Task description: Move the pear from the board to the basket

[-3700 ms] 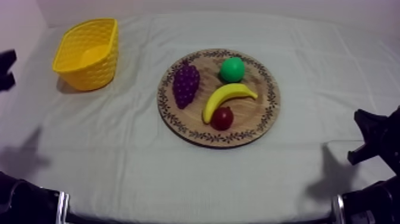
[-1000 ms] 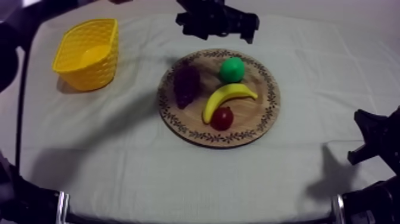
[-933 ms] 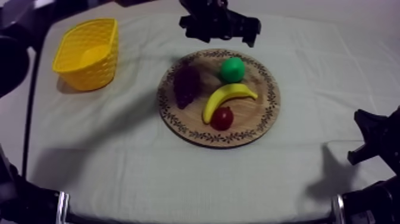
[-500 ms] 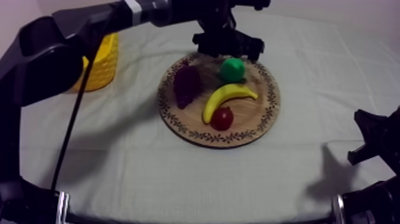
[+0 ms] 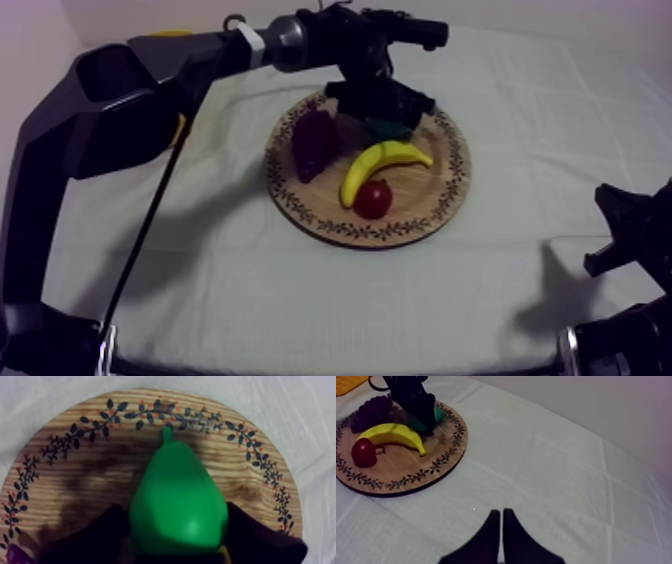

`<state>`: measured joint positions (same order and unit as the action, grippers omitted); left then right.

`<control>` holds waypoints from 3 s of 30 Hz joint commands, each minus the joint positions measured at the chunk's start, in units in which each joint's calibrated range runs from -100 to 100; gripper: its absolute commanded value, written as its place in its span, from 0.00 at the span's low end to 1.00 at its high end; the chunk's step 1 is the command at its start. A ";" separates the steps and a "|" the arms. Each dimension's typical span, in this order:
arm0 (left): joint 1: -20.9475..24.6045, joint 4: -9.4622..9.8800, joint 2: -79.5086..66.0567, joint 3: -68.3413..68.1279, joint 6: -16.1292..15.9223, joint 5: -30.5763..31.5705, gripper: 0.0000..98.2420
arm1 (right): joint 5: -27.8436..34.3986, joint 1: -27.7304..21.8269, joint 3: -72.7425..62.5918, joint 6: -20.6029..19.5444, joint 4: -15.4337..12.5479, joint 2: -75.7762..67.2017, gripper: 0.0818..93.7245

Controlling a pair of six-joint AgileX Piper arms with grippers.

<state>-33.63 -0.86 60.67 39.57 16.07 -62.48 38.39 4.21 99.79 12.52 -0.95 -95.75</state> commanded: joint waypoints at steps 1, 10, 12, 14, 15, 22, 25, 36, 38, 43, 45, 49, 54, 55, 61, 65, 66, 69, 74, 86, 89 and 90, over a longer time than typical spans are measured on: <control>-0.04 0.01 0.12 0.03 -0.19 0.13 0.56 | 0.00 0.00 -0.01 0.01 0.00 -0.01 0.00; 0.70 0.71 -7.08 -7.61 0.75 0.50 0.33 | 0.00 0.00 -0.01 0.01 0.00 -0.01 0.00; 1.29 1.42 -12.28 -12.10 1.31 0.72 0.33 | 0.00 0.00 -0.01 0.01 0.00 -0.01 0.00; 2.10 2.17 -18.30 -16.74 1.80 0.87 0.33 | 0.00 0.00 -0.01 0.01 0.00 -0.01 0.00; 2.62 2.56 -21.51 -19.04 2.01 0.91 0.34 | 0.00 0.00 -0.01 0.01 0.00 -0.01 0.00; 8.16 6.06 -43.16 -32.59 3.03 -1.24 0.36 | 0.00 0.00 -0.01 0.01 0.00 -0.01 0.00; 11.44 7.66 -50.12 -36.96 2.89 -2.58 0.38 | 0.00 0.00 -0.01 0.01 0.00 -0.01 0.00; 25.26 8.64 -61.46 -55.56 -0.27 2.75 0.51 | 0.00 0.00 -0.01 0.01 0.00 -0.01 0.00; 26.78 8.53 -61.57 -58.23 -0.92 4.31 0.66 | 0.00 0.00 -0.01 0.01 0.00 -0.01 0.00; 29.26 7.73 -61.01 -61.54 -3.28 5.71 0.92 | 0.00 0.00 -0.01 0.01 0.00 -0.01 0.00; 29.62 7.64 -61.49 -62.46 -3.90 5.94 0.95 | 0.00 0.00 -0.01 0.01 0.00 -0.01 0.00; 29.89 7.36 -65.19 -65.44 -4.85 6.13 0.97 | 0.00 0.00 -0.01 0.01 0.00 -0.01 0.00; 30.14 6.86 -75.07 -71.95 -5.22 6.84 0.86 | 0.00 0.05 -0.01 0.01 0.00 -0.01 0.00; 30.18 6.74 -77.61 -73.69 -5.27 7.49 0.81 | 0.00 0.06 -0.01 0.01 0.00 -0.01 0.00; 30.03 6.42 -95.25 -85.78 -5.98 13.88 0.41 | 0.00 0.07 -0.01 0.01 0.00 -0.01 0.00; 29.99 5.75 -106.53 -93.94 -7.61 18.34 0.19 | 0.00 0.07 -0.01 0.01 0.00 -0.01 0.00; 30.01 5.58 -109.12 -96.08 -8.00 19.52 0.14 | 0.00 0.07 -0.01 0.01 0.00 -0.01 0.00; 30.01 5.29 -116.21 -103.16 -8.76 23.57 0.05 | 0.00 0.07 -0.01 0.01 0.00 -0.01 0.00; 30.03 5.11 -126.87 -116.24 -9.23 29.31 0.01 | 0.00 0.07 -0.01 0.01 0.00 -0.01 0.00; 29.08 3.74 -147.65 -138.09 -11.45 32.59 0.00 | 0.00 0.07 -0.01 0.01 0.00 -0.01 0.00; 29.34 3.01 -152.50 -138.74 -13.45 30.91 0.00 | 0.00 0.07 -0.01 0.02 0.00 -0.01 0.00; 29.49 2.94 -154.18 -138.92 -13.31 30.78 0.00 | 0.00 0.07 -0.01 0.05 0.00 -0.01 0.00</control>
<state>-4.23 2.14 -89.28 -99.20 3.65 -31.50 38.39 4.29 99.79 12.52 -0.95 -95.75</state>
